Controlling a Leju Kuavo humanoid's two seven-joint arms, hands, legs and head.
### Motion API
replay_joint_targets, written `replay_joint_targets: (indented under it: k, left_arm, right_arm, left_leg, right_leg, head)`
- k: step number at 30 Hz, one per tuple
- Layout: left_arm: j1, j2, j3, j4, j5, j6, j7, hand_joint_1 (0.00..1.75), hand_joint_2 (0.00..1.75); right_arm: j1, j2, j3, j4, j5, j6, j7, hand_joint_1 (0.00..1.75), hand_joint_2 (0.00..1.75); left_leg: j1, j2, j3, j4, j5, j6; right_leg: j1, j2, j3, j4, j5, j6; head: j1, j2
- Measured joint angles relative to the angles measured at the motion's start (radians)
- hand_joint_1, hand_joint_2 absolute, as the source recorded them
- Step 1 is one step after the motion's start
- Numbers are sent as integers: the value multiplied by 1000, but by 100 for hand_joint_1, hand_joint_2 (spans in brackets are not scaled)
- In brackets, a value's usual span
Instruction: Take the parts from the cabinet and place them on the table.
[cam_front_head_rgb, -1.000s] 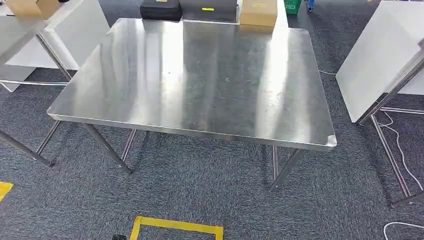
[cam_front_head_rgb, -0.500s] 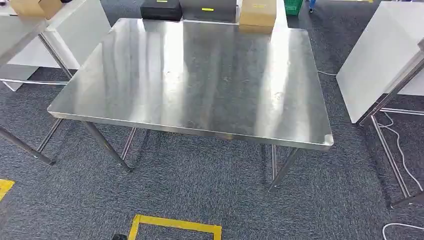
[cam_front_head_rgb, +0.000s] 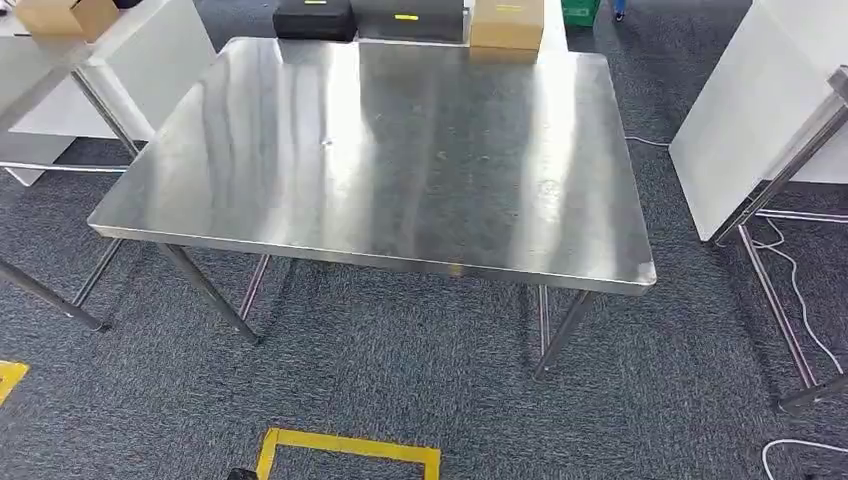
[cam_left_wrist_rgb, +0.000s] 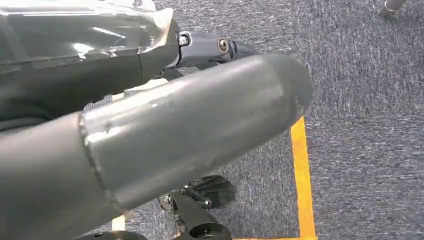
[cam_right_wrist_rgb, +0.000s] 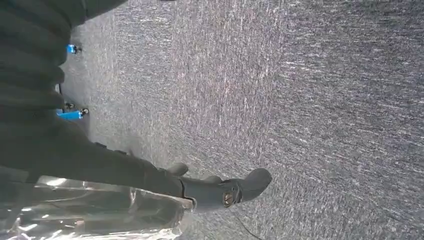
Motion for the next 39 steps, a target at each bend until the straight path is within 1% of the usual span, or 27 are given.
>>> replay_joint_targets:
  k: [3, 4, 6, 7, 8, 10, 12, 14, 16, 17, 18, 19, 21, 22, 23, 25, 26, 27, 28, 30, 31, 32, 33, 35, 36, 37, 39]
  left_arm:
    - [0, 0, 0, 0, -1, 1, 0, 0, 0]
    - [-1, 3, 0, 0, -1, 2, -1, 0, 0]
    - [-3, 4, 0, -1, -2, 3, -2, 0, 0]
    - [-3, -3, 0, 0, -2, 3, -3, 0, 0]
    - [-4, -3, 0, 0, -2, 3, -3, 0, 0]
    - [-5, -4, 0, 0, -2, 3, -3, 0, 0]
    - [-4, -4, 0, 0, -2, 3, -3, 0, 0]
    - [-4, -6, 0, 0, -2, 3, -3, 0, 0]
    - [-4, -7, 0, 0, -2, 3, -3, 0, 0]
    - [-3, -1, 0, -1, -2, 5, -3, 0, 0]
    - [-2, -3, 0, -1, -3, 6, -4, 0, 0]
    - [-2, -3, 0, 0, -3, 8, -3, 0, 0]
    - [-2, -6, 0, 0, -3, 11, -4, 0, 0]
    - [-2, -6, 0, 0, -3, 11, -4, 0, 0]
    - [-2, -5, 0, 0, -3, 11, -4, 0, 0]
    - [-1, -6, 0, 0, -4, 11, -4, 0, 0]
    - [-1, -5, 0, 0, -4, 11, -4, 0, 0]
    - [0, -5, 0, 0, -4, 11, -4, 0, 0]
    - [1, -5, 0, 0, -3, 11, -5, 0, 0]
    - [1, -5, 0, 0, -3, 11, -6, 0, 0]
    - [1, -5, 0, 0, -3, 11, -6, 0, 0]
    - [1, -2, 0, 0, -3, 11, -6, 0, 0]
    - [1, -2, 0, 0, -4, 11, -7, 0, 0]
    - [0, -3, 0, 0, -3, 11, -8, 0, 0]
    - [0, -3, 0, 0, -3, 11, -8, 0, 0]
    - [-1, -5, 0, 0, -2, 11, -9, 0, 0]
    - [0, -5, 1, 0, -2, 11, -10, 0, 0]
  right_arm:
    - [0, 0, 0, 0, -4, 0, 0, 0, 175]
    - [0, 2, 0, 0, -6, 0, 0, 0, 175]
    - [-1, 5, 0, 0, -8, 0, 0, 0, 175]
    - [0, -2, 0, 0, -9, 0, 0, 0, 175]
    - [0, -2, 0, 0, -9, 0, 0, 0, 175]
    - [0, -2, 0, 0, -10, 0, 0, 0, 175]
    - [4, -2, 0, 0, -10, 0, 0, 0, 175]
    - [5, -5, 0, 0, -10, 0, 0, 0, 175]
    - [3, -7, 0, 0, -10, 0, 2, 0, 175]
    - [-1, 3, 0, 3, -10, 2, 2, 0, 175]
    - [-2, -2, 0, 2, -10, 2, 2, 0, 175]
    - [-2, -3, 0, 2, -10, 2, 2, 0, 175]
    - [-1, -4, 0, 2, -11, 2, 2, 0, 175]
    - [0, -5, 0, 2, -11, 2, 2, 0, 175]
    - [1, -3, 0, 2, -11, 2, 2, 0, 175]
    - [0, -3, 0, 2, -11, 2, 2, 0, 175]
    - [1, -3, 0, 2, -11, 2, 2, 0, 175]
    - [1, -2, 0, 2, -11, 3, 2, 0, 175]
    - [1, -2, 0, 2, -11, 3, 2, 0, 175]
    - [1, -2, 0, 2, -11, 4, 2, 0, 175]
    - [0, -2, 0, 2, -11, 4, 2, 0, 175]
    - [-1, 1, 0, 2, -11, 4, 2, 0, 175]
    - [-2, 1, 0, 2, -11, 4, 2, 0, 175]
    - [1, 0, 0, 2, -11, 4, 2, 0, 175]
    - [2, 0, 0, 2, -11, 4, 2, 0, 175]
    - [3, 0, 0, 2, -11, 4, 2, 0, 175]
    - [-1, -2, 0, 2, -8, 5, 2, 0, 175]
  left_leg:
    - [-5, 0, -5, 6, -2, 0]
    - [-2, 0, -14, 23, -10, 4]
    - [-17, 0, 4, -15, 4, 38]
    - [-4, 8, 27, -47, 23, 46]
    - [-5, 7, 36, -69, 28, 60]
    - [-5, 10, 31, -67, 33, 62]
    - [-5, 11, 24, -64, 33, 60]
    - [2, 12, 15, -50, 30, 50]
    - [12, 14, -1, -13, 15, 25]
    - [6, 19, -8, 1, 6, 10]
    - [6, 19, -9, 15, -5, 4]
    - [7, 21, -7, 14, -6, 0]
    - [12, 28, 0, 8, -4, -4]
    - [20, 19, -3, 20, -17, -7]
    - [18, 3, -20, 61, -59, 0]
    - [3, -16, -85, 219, -151, 10]
    - [-1, -19, -121, 301, -184, 14]
    - [-5, -19, -143, 347, -193, 20]
    - [-8, -19, -142, 345, -179, 28]
    - [-16, -28, -82, 219, -103, 50]
    - [-20, -45, -37, 129, -65, 64]
    - [-25, -83, -10, 71, -58, 75]
    - [-28, -67, -8, 65, -58, 70]
    - [-37, -57, -10, 66, -57, 68]
    - [-41, -52, -8, 62, -56, 70]
    - [-31, -42, -4, 45, -45, 81]
    - [-37, -27, -3, 40, -40, 94]
  right_leg:
    - [-2, 0, 0, -1, 0, 1]
    - [-39, 0, 6, -11, 5, 9]
    - [-14, -1, 21, -41, 17, 31]
    - [-13, -6, 19, -26, 10, 27]
    - [-8, -3, 2, 7, -12, 20]
    - [-13, -1, -74, 154, -81, 13]
    - [-15, -1, -115, 239, -103, 26]
    - [-23, -2, -72, 156, -59, 52]
    - [-37, -23, 19, -20, -4, 78]
    - [-19, -26, -3, 4, -12, 67]
    - [-19, -20, -5, 6, -11, 41]
    - [-19, -15, -8, 10, -16, 26]
    - [-18, -5, -8, 17, -16, 9]
    - [-24, -1, 3, 15, -11, 0]
    - [-21, 3, 0, 15, -10, -3]
    - [-14, 10, -4, 15, -5, -11]
    - [-10, 15, -6, 16, -4, -14]
    - [-5, 20, -6, 16, -4, -14]
    - [-2, 28, -6, 16, -4, -14]
    - [3, 46, -4, 16, -4, -14]
    - [4, 56, -3, 16, -4, -14]
    - [6, 60, -5, 16, -4, -12]
    - [15, 68, -8, 18, -5, -11]
    - [12, 73, -15, 14, -2, -2]
    - [8, 77, -20, 9, 0, 4]
    - [14, 76, -21, 16, -4, 12]
    - [13, 25, -62, 99, -55, 3]
  head:
    - [0, 0]
    - [-2, 0]
    - [-10, 0]
    - [-5, 0]
    - [-3, 0]
    - [2, 0]
    - [1, 0]
    - [1, 0]
    - [3, 0]
    - [11, 0]
    - [8, 0]
    - [4, 0]
    - [1, 0]
    - [-2, 0]
    - [-1, 0]
    - [-4, 0]
    - [-3, 0]
    - [-3, 0]
    - [-3, 0]
    - [-3, 0]
    - [-3, 0]
    - [-1, 0]
    - [-3, 0]
    - [-2, 0]
    - [-3, 0]
    - [0, 0]
    - [4, 0]
